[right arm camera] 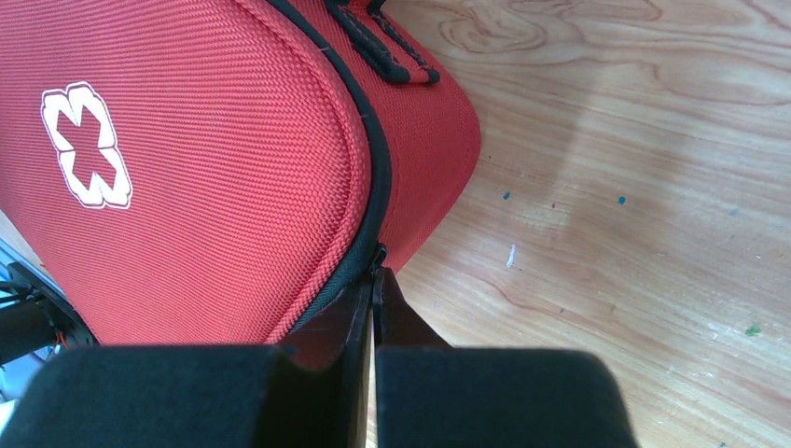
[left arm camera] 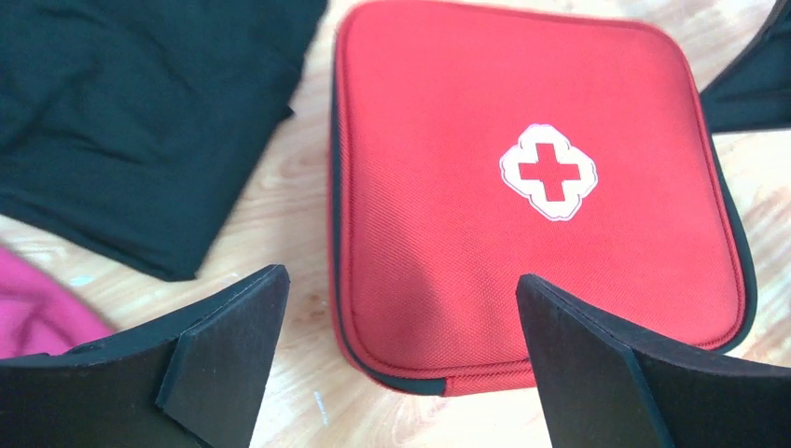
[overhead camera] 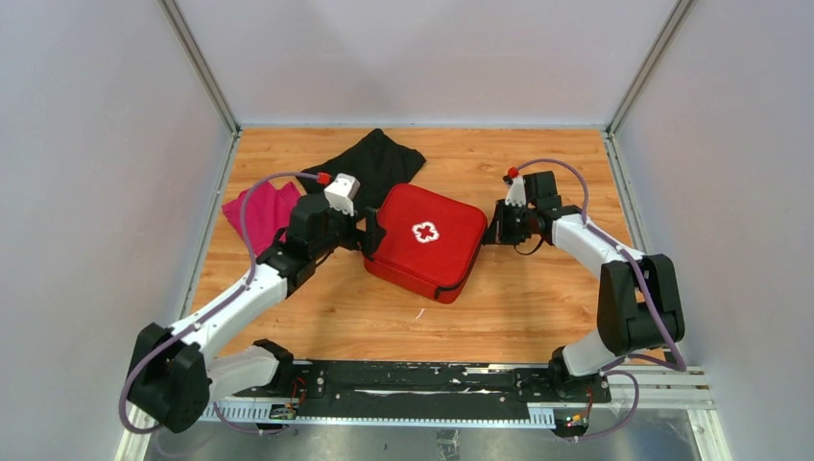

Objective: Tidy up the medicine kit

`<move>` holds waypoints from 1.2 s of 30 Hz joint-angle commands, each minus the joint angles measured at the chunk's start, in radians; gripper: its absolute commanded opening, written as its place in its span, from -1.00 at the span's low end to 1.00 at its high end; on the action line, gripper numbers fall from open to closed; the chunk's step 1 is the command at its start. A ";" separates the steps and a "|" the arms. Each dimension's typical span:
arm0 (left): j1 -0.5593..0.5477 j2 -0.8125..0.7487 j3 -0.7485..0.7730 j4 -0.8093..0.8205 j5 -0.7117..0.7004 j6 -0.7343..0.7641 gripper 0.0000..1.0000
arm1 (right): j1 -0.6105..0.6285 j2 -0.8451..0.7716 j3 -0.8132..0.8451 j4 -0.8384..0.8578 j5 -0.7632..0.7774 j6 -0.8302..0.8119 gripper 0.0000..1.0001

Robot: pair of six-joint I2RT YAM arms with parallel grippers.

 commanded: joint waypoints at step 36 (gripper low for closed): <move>-0.604 0.163 0.026 -0.011 -0.397 0.688 0.45 | 0.015 -0.009 0.007 -0.092 0.006 -0.060 -1.00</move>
